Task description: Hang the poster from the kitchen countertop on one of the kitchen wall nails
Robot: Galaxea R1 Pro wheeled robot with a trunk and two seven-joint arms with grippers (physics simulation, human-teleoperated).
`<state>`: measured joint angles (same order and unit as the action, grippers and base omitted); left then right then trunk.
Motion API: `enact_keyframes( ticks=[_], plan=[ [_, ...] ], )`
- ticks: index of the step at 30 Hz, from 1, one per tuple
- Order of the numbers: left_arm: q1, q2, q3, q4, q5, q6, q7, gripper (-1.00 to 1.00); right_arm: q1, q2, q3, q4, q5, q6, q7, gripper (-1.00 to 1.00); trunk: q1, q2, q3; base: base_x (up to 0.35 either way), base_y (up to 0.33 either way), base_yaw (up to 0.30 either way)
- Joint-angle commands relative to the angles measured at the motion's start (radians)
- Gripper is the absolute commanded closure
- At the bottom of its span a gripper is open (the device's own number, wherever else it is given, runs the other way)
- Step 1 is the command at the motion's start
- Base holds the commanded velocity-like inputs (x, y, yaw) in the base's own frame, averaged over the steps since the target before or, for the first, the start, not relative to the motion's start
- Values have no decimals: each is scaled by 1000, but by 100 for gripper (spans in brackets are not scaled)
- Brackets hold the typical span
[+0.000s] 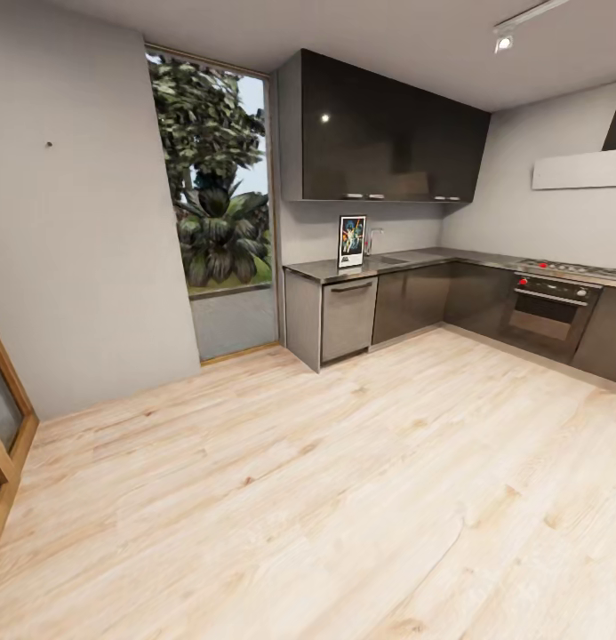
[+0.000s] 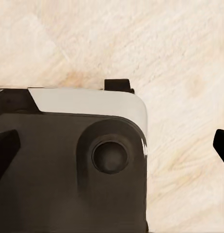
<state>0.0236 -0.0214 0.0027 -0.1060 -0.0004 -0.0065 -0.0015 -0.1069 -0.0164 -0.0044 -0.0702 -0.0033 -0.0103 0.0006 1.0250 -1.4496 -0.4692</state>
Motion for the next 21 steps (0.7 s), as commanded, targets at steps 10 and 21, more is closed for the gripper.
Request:
enact_keyframes(
  ticks=[10,21],
  plan=[
    [1,43,9,-604,1,-14,2,-100,-31,-84,-2,-498,0,-39,-4,-100,0,0,-1,2,0,0],
    [1,46,13,-584,2,-25,2,-100,-25,-88,-3,-461,4,-42,-4,-100,0,0,-1,220,-47,0]
  ],
)
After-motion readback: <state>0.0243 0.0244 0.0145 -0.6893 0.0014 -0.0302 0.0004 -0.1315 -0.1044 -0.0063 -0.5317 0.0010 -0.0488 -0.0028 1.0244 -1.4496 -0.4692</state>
